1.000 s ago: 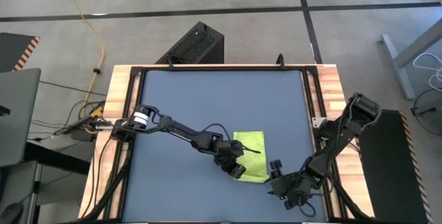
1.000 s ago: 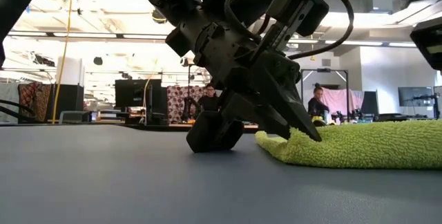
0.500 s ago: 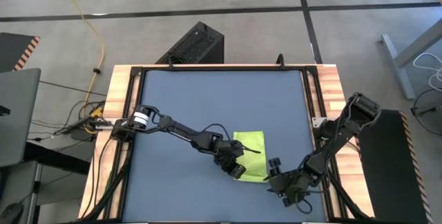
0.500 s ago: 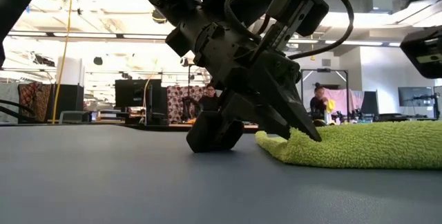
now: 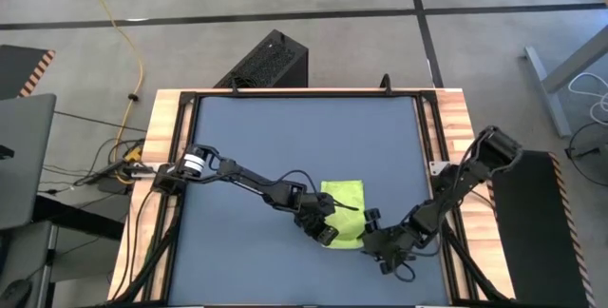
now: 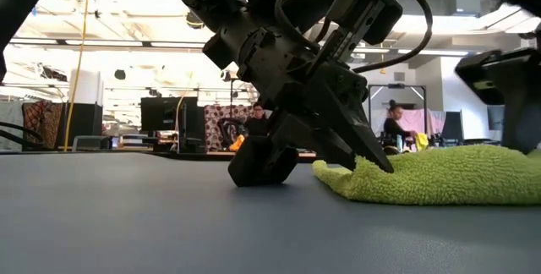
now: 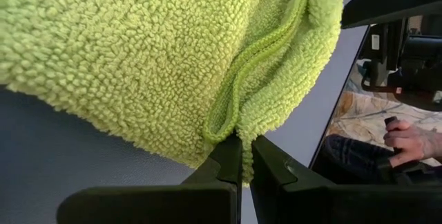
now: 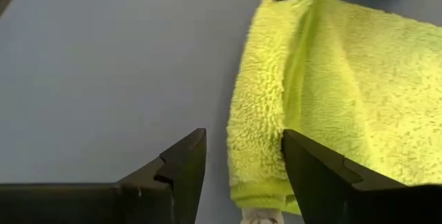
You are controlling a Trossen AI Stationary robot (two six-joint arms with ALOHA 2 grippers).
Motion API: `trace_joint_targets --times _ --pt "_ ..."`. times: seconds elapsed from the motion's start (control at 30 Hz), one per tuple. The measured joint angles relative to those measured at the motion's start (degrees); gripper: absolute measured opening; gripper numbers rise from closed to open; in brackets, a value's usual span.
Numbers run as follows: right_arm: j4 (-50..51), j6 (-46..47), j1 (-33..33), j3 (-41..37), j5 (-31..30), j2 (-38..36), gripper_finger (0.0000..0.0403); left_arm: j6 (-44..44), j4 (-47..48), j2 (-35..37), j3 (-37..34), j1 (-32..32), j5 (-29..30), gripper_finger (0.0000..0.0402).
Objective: Roll towel into tight, uniform cylinder
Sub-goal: Roll the green towel
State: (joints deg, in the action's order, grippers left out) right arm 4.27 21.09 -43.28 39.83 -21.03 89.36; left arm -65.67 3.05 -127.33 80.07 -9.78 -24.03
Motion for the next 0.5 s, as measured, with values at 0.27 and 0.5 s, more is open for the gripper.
trace_joint_targets --times 0.27,0.5 --pt "-0.1 0.9 1.2 -0.1 0.4 2.1 0.0216 -0.9 -0.1 0.0 0.0 -0.3 0.3 0.0" --pt "-2.4 7.1 -0.1 0.1 -0.9 9.7 0.0216 -1.6 0.5 0.0 0.0 -1.1 1.1 0.0"
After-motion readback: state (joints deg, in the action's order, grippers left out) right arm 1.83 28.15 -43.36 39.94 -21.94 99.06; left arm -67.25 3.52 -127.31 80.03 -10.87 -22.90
